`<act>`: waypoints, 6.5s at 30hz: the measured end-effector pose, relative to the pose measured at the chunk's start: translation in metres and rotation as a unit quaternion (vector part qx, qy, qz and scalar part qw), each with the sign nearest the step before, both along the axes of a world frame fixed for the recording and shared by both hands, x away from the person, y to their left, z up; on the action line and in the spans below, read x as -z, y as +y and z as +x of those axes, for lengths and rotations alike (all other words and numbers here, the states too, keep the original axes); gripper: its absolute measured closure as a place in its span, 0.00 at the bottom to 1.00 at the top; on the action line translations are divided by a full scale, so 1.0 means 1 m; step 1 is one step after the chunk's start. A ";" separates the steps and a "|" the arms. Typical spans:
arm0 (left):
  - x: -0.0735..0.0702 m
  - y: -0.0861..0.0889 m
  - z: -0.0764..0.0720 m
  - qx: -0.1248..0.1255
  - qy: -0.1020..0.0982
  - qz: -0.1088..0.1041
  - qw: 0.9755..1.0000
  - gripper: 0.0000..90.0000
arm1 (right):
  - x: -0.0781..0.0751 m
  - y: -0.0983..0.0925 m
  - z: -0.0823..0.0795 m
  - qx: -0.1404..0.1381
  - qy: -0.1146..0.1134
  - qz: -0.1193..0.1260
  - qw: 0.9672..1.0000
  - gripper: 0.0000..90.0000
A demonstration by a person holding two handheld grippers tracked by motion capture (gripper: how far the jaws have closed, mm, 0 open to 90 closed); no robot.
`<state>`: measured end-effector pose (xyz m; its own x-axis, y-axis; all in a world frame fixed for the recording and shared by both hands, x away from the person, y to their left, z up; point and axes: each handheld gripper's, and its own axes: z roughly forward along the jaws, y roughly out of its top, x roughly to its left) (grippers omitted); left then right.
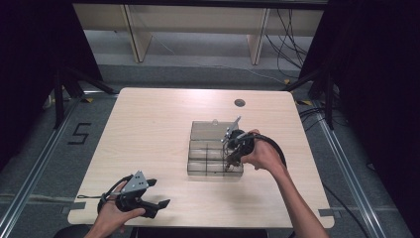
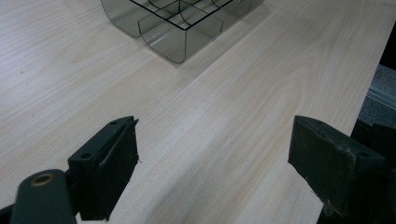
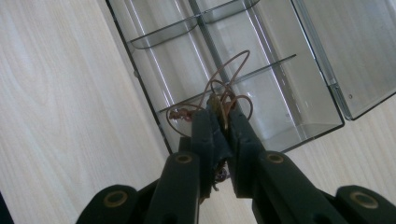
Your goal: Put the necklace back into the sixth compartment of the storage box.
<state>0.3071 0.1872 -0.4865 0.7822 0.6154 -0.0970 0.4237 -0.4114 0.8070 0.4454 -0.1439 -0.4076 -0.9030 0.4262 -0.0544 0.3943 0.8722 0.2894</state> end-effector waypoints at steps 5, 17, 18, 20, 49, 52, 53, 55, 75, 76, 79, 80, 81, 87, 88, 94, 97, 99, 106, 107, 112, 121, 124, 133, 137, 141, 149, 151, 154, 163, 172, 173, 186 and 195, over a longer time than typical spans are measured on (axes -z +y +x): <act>0.000 -0.001 -0.001 -0.004 0.006 -0.007 1.000 0.17 | 0.009 0.001 0.003 0.003 0.010 -0.010 1.000 0.92; 0.000 -0.001 0.000 -0.002 0.005 -0.002 1.000 0.17 | 0.023 -0.001 0.006 0.010 0.027 -0.007 1.000 0.92; 0.000 -0.001 0.000 -0.002 0.005 -0.003 1.000 0.17 | 0.024 -0.002 0.007 0.001 0.026 -0.005 1.000 0.92; 0.000 -0.001 0.000 -0.002 0.005 -0.003 1.000 0.17 | 0.027 -0.001 0.006 0.009 0.034 -0.006 0.999 0.92; 0.000 0.001 0.001 0.008 0.000 0.008 1.000 0.17 | 0.019 -0.011 0.007 0.015 0.014 0.018 1.000 0.79; 0.000 0.000 0.000 0.001 0.006 0.003 1.000 0.17 | 0.013 -0.012 0.005 0.020 0.005 0.024 0.999 0.77; 0.000 0.000 0.000 -0.002 0.006 0.002 1.000 0.17 | 0.011 -0.014 0.004 0.018 0.001 0.025 1.000 0.76; 0.001 0.000 0.000 -0.001 0.005 0.002 1.000 0.17 | 0.010 -0.014 0.003 0.022 0.004 0.026 0.999 0.76; 0.001 0.000 0.001 0.006 -0.001 0.005 1.000 0.17 | 0.003 -0.026 -0.011 0.039 -0.016 0.059 0.997 0.65; 0.001 0.000 0.001 0.006 -0.001 0.005 1.000 0.17 | 0.003 -0.027 -0.012 0.040 -0.015 0.059 0.997 0.65; 0.001 0.000 0.001 0.006 -0.001 0.005 1.000 0.17 | 0.002 -0.029 -0.014 0.039 -0.018 0.061 0.997 0.65; 0.001 0.000 0.001 0.006 -0.001 0.005 1.000 0.17 | 0.002 -0.030 -0.015 0.039 -0.016 0.060 0.997 0.65; 0.001 0.000 0.001 0.006 -0.001 0.005 1.000 0.17 | 0.002 -0.031 -0.016 0.038 -0.017 0.061 0.997 0.65; 0.001 0.000 0.001 0.006 -0.001 0.005 1.000 0.17 | 0.000 -0.033 -0.020 0.041 -0.021 0.067 0.997 0.60; 0.001 0.000 0.001 0.006 -0.001 0.005 1.000 0.17 | 0.000 -0.034 -0.022 0.049 -0.024 0.069 0.996 0.58; 0.001 0.000 0.001 0.006 -0.001 0.005 1.000 0.17 | -0.001 -0.034 -0.028 0.073 -0.022 0.081 0.994 0.49; 0.001 0.000 0.001 0.006 -0.001 0.005 1.000 0.17 | -0.001 -0.036 -0.026 0.061 -0.031 0.082 0.994 0.44; 0.001 0.000 0.001 0.006 -0.001 0.005 1.000 0.17 | -0.001 -0.037 -0.028 0.070 -0.026 0.083 0.994 0.41; 0.001 -0.001 0.001 0.004 0.000 0.005 1.000 0.17 | 0.002 -0.038 -0.032 0.086 -0.023 0.090 0.992 0.34; 0.001 -0.001 0.001 0.006 -0.001 0.006 1.000 0.17 | 0.002 -0.039 -0.032 0.085 -0.024 0.092 0.992 0.33; 0.001 0.000 0.001 0.006 0.000 0.005 1.000 0.17 | 0.003 -0.040 -0.035 0.080 -0.031 0.098 0.991 0.32; 0.001 -0.001 0.001 0.006 -0.001 0.005 1.000 0.17 | 0.004 -0.041 -0.039 0.081 -0.032 0.103 0.991 0.32; 0.001 -0.001 0.001 0.004 0.001 0.005 1.000 0.17 | 0.005 -0.041 -0.041 0.084 -0.031 0.108 0.990 0.32; 0.001 -0.001 0.001 0.003 0.001 0.005 1.000 0.17 | 0.006 -0.045 -0.046 0.087 -0.036 0.115 0.989 0.31; 0.001 -0.001 0.001 0.004 0.000 0.005 1.000 0.17 | 0.007 -0.046 -0.050 0.103 -0.032 0.117 0.987 0.30; 0.001 -0.001 0.001 0.003 0.000 0.005 1.000 0.17 | 0.008 -0.047 -0.053 0.103 -0.038 0.121 0.987 0.30; 0.001 -0.001 0.000 0.003 0.000 0.005 1.000 0.17 | 0.011 -0.050 -0.055 0.103 -0.035 0.124 0.986 0.27; 0.001 -0.001 0.000 0.003 0.000 0.005 1.000 0.17 | 0.011 -0.051 -0.056 0.100 -0.041 0.125 0.986 0.26; 0.000 -0.001 0.001 0.005 -0.001 0.006 1.000 0.17 | 0.012 -0.052 -0.058 0.114 -0.041 0.124 0.985 0.25; 0.001 -0.001 0.000 0.002 0.001 0.002 1.000 0.17 | 0.019 -0.055 -0.065 0.119 -0.047 0.130 0.983 0.24; 0.000 0.000 0.001 0.008 -0.002 0.013 1.000 0.17 | 0.021 -0.059 -0.072 0.118 -0.058 0.139 0.982 0.24; 0.000 0.000 0.001 0.008 -0.002 0.013 1.000 0.17 | 0.022 -0.058 -0.073 0.121 -0.049 0.146 0.981 0.24; 0.000 0.000 0.000 0.008 -0.002 0.013 1.000 0.17 | 0.023 -0.059 -0.080 0.116 -0.054 0.153 0.980 0.23; 0.000 -0.001 0.000 0.005 -0.002 0.009 1.000 0.17 | 0.028 -0.062 -0.083 0.113 -0.050 0.157 0.980 0.23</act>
